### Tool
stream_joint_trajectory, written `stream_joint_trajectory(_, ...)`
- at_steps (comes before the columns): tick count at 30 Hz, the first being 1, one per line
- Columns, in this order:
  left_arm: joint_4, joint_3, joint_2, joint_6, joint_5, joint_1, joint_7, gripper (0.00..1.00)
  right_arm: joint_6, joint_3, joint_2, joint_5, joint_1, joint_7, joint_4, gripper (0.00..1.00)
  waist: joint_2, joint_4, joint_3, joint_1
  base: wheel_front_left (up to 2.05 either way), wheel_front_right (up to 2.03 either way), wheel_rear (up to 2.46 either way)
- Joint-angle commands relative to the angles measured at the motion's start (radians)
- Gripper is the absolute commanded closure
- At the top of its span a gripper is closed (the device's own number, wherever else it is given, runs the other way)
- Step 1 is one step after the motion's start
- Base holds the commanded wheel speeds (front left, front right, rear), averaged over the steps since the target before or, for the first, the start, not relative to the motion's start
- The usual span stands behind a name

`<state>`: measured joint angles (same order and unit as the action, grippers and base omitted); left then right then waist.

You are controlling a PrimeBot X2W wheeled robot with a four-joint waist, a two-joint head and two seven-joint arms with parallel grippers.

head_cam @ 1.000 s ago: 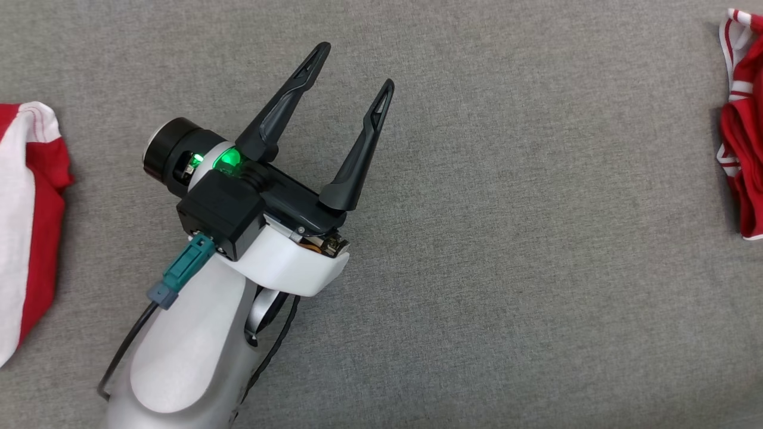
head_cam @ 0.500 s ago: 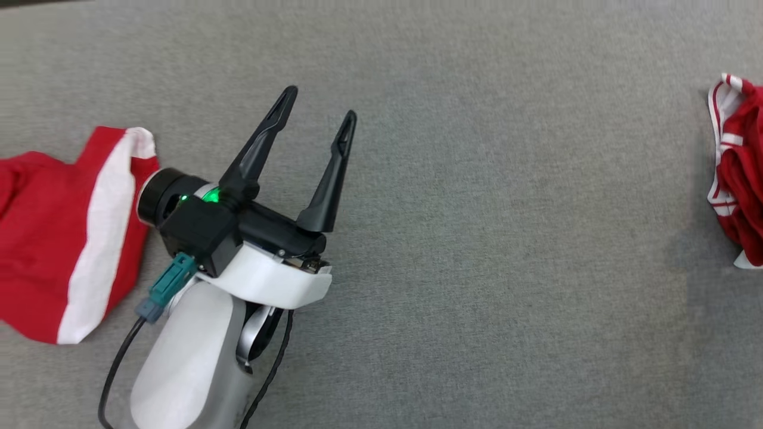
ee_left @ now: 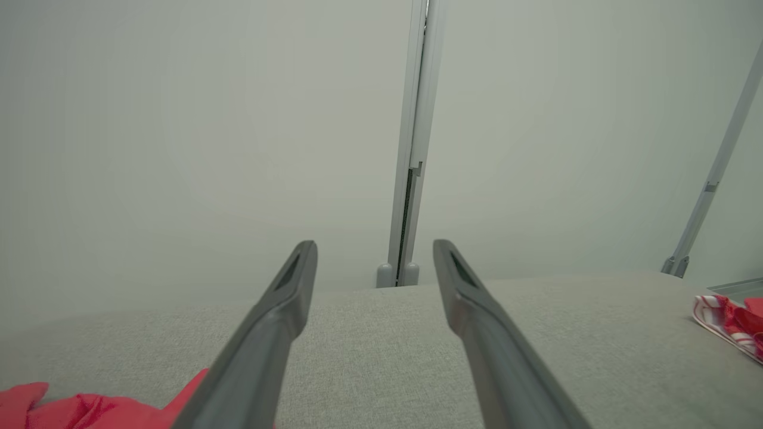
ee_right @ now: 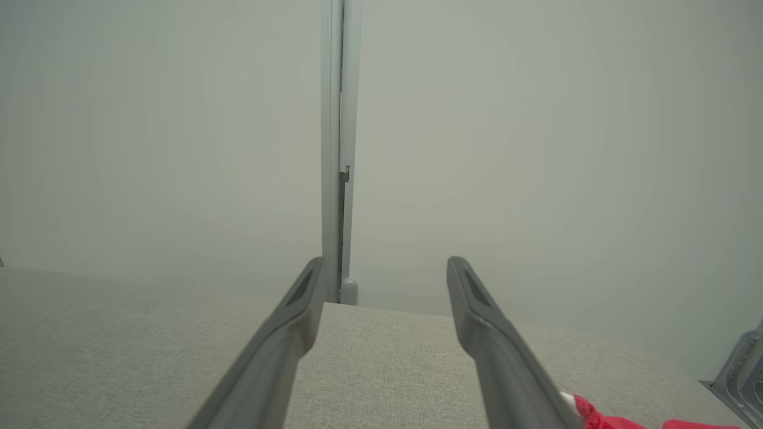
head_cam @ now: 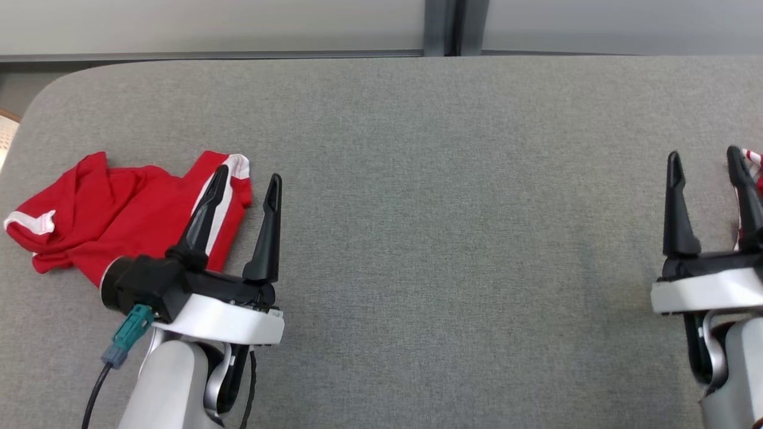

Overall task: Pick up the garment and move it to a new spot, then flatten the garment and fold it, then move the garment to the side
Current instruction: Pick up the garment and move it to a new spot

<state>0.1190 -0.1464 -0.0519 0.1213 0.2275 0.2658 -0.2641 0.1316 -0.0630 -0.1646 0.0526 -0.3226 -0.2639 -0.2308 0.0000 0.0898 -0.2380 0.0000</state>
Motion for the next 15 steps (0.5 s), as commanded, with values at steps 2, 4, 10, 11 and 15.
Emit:
stream_joint_trajectory(2, 0.007, 0.007, -0.001, 0.001, -0.007, -0.022, 0.0, 0.0, -0.002, -0.005, 0.014, 0.004, 0.042, -0.001, 0.014, 0.0, 0.0, 0.027, 0.031, 0.0, 0.0, 0.0, 0.0)
stream_joint_trajectory(4, 0.012, 0.012, -0.001, 0.002, -0.007, -0.042, 0.0, 0.0, -0.002, -0.007, 0.033, 0.009, 0.081, -0.001, 0.031, 0.0, 0.0, 0.034, 0.045, 0.0, 0.0, 0.0, 0.0)
stream_joint_trajectory(10, 0.005, 0.0, 0.0, -0.011, 0.007, -0.094, 0.0, 0.0, -0.002, -0.018, 0.081, 0.019, 0.17, -0.001, 0.059, 0.0, 0.0, 0.039, 0.069, 0.0, 0.0, 0.0, 0.0)
stream_joint_trajectory(11, 0.003, -0.005, 0.0, -0.014, 0.01, -0.1, 0.0, 0.0, -0.002, -0.02, 0.088, 0.02, 0.178, -0.001, 0.062, 0.0, 0.0, 0.038, 0.071, 0.0, 0.0, 0.0, 0.0)
stream_joint_trajectory(15, -0.001, -0.023, 0.0, -0.025, 0.007, -0.12, 0.0, 0.0, -0.002, -0.02, 0.101, 0.017, 0.201, -0.001, 0.075, 0.0, 0.0, 0.034, 0.077, 0.0, 0.0, 0.0, 0.0)
